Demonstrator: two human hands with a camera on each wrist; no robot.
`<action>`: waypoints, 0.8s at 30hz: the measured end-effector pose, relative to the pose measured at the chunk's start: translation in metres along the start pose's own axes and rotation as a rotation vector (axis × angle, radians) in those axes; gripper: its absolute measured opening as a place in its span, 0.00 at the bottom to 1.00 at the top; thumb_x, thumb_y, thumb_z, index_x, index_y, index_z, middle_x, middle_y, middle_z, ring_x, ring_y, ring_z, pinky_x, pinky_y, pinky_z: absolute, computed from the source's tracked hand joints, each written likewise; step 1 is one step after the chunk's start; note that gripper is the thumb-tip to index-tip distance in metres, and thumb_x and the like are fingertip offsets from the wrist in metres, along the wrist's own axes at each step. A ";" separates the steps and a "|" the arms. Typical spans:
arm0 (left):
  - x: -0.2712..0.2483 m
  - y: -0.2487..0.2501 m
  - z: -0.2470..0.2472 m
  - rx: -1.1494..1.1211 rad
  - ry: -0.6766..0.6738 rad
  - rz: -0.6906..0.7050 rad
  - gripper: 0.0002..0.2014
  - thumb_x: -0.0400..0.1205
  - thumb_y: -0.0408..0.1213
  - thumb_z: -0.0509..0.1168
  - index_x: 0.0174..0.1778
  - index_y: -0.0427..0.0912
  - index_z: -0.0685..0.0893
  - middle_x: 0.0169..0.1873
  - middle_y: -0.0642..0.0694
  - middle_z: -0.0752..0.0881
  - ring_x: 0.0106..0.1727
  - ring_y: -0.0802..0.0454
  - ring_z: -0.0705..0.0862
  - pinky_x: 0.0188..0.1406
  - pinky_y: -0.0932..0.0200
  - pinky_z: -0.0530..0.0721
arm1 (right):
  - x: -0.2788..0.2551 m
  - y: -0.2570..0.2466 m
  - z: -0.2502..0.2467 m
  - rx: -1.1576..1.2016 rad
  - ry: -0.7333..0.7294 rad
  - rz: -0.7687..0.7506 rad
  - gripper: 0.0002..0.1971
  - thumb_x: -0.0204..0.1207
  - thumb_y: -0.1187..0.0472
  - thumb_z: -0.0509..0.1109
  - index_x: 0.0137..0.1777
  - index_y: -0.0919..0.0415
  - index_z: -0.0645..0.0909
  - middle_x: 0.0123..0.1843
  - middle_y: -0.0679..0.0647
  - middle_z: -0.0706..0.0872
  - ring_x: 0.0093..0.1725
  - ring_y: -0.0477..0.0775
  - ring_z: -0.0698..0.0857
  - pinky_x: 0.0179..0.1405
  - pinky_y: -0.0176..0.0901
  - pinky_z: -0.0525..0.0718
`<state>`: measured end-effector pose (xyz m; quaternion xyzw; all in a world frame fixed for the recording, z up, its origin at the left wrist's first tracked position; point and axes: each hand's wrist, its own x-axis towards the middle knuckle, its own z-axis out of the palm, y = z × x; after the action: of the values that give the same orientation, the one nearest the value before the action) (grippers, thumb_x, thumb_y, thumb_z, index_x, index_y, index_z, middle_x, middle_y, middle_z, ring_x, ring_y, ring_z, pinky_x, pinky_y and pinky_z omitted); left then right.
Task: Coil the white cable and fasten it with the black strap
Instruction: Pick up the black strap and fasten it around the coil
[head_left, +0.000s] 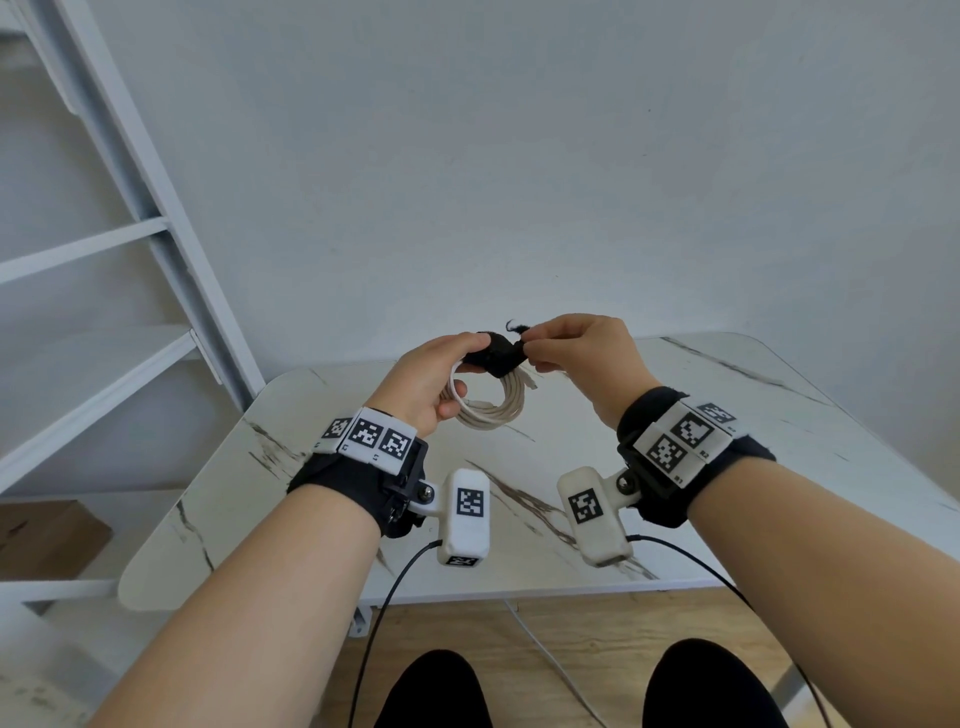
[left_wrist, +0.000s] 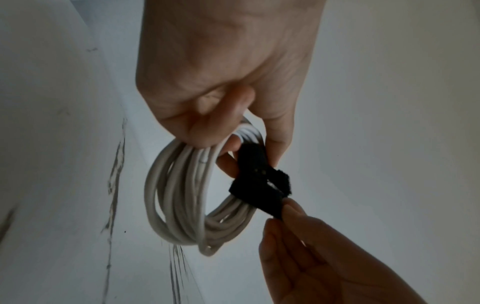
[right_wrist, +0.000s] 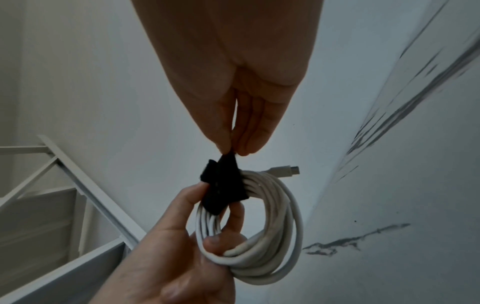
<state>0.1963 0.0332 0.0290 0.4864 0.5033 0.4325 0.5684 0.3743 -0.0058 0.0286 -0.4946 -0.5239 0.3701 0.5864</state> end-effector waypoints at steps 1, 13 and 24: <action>0.000 0.001 0.000 -0.016 0.018 -0.002 0.16 0.76 0.45 0.73 0.55 0.42 0.87 0.52 0.39 0.88 0.24 0.54 0.71 0.12 0.67 0.60 | 0.000 -0.001 0.000 0.006 -0.013 0.011 0.06 0.72 0.74 0.74 0.46 0.66 0.88 0.38 0.58 0.89 0.36 0.53 0.86 0.50 0.45 0.88; -0.006 0.004 0.001 0.106 0.121 0.115 0.11 0.77 0.43 0.72 0.52 0.44 0.89 0.44 0.43 0.89 0.27 0.52 0.73 0.15 0.66 0.64 | 0.004 -0.009 0.002 -0.074 -0.180 -0.088 0.06 0.76 0.73 0.71 0.50 0.68 0.88 0.44 0.58 0.89 0.39 0.49 0.84 0.45 0.38 0.85; -0.010 0.004 0.013 0.202 -0.097 0.217 0.13 0.75 0.46 0.75 0.54 0.48 0.90 0.47 0.35 0.86 0.31 0.43 0.71 0.14 0.64 0.63 | 0.012 -0.011 0.003 -0.080 0.015 -0.067 0.03 0.76 0.69 0.73 0.46 0.66 0.89 0.37 0.55 0.88 0.31 0.42 0.81 0.31 0.31 0.77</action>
<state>0.2081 0.0221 0.0353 0.6132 0.4605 0.4144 0.4901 0.3721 0.0034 0.0422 -0.5028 -0.5500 0.3253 0.5821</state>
